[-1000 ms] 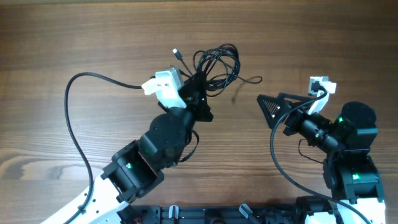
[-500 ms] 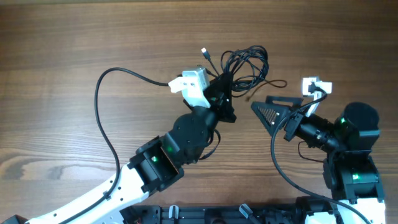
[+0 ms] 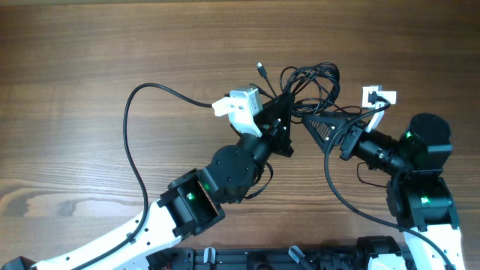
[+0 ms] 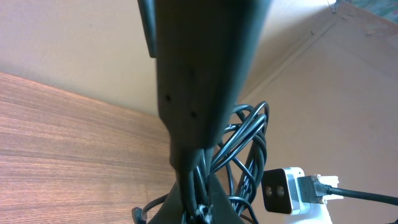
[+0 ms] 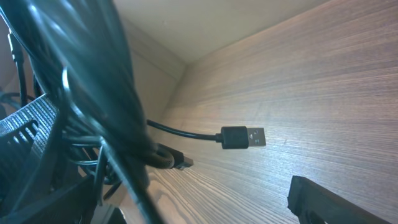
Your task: Untangle cables
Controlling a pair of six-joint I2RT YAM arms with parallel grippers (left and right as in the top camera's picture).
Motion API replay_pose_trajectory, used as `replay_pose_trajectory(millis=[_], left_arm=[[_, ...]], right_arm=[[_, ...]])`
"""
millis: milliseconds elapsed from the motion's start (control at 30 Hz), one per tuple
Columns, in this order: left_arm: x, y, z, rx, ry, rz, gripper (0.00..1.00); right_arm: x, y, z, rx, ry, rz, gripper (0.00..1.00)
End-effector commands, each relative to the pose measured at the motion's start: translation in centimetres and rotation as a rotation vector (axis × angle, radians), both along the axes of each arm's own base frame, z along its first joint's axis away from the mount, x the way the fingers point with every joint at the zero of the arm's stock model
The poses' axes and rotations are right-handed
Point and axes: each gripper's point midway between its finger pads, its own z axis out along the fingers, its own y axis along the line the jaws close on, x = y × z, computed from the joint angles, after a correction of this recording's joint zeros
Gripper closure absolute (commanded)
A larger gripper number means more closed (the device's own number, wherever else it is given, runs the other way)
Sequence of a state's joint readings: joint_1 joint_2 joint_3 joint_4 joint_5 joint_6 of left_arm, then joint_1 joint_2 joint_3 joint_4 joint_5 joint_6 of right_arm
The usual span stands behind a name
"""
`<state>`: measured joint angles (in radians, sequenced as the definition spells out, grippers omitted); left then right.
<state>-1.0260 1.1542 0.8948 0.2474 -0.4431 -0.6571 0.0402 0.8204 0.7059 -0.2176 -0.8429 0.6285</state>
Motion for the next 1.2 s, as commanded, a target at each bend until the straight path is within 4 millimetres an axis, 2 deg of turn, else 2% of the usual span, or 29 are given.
replay_pose_trajectory(millis=[0,167,267,467,567,800,900,1033,1167], left_arm=[[-0.3,-0.7,0.6,-0.02,-0.009,-0.033,0.96],[-0.3,-0.6,0.8,-0.027,-0.014,-0.031,0.96],[-0.3,-0.6,1.7,-0.06,-0.035,-0.031,0.96],[-0.4,-0.6,2.7,-0.095,-0.057,-0.034,0.96],[-0.7,-1.0,2.6,-0.092,-0.056,-0.067,0.96],[-0.9,-1.1,2.5,-0.092,-0.051,-0.071,0.96],[-1.1,-1.3,2.5,-0.091,-0.049,-0.072,0.96],[-0.3,-0.2,2.3,-0.088,-0.045,0.005,0.96],[1.0,2.3,2.2,-0.102,-0.034,0.175,0.96]], right_arm=[[1.4,-0.9,-0.4,-0.023,0.008,-0.07,0.0],[2.6,-2.1,-1.0,-0.076,-0.006,-0.154,0.0],[2.8,-2.8,-1.9,-0.118,0.012,-0.196,0.0],[3.1,-3.1,-2.4,-0.144,0.011,-0.211,0.0],[3.8,-4.2,-2.7,-0.173,0.013,-0.28,0.0],[5.7,-8.4,-3.0,-0.221,0.037,-0.553,0.0],[5.8,-7.6,-2.0,-0.201,-0.008,-0.509,0.0],[5.1,-5.9,-1.9,-0.184,-0.02,-0.398,0.0],[2.7,-2.8,-2.9,-0.144,0.033,-0.185,0.0]])
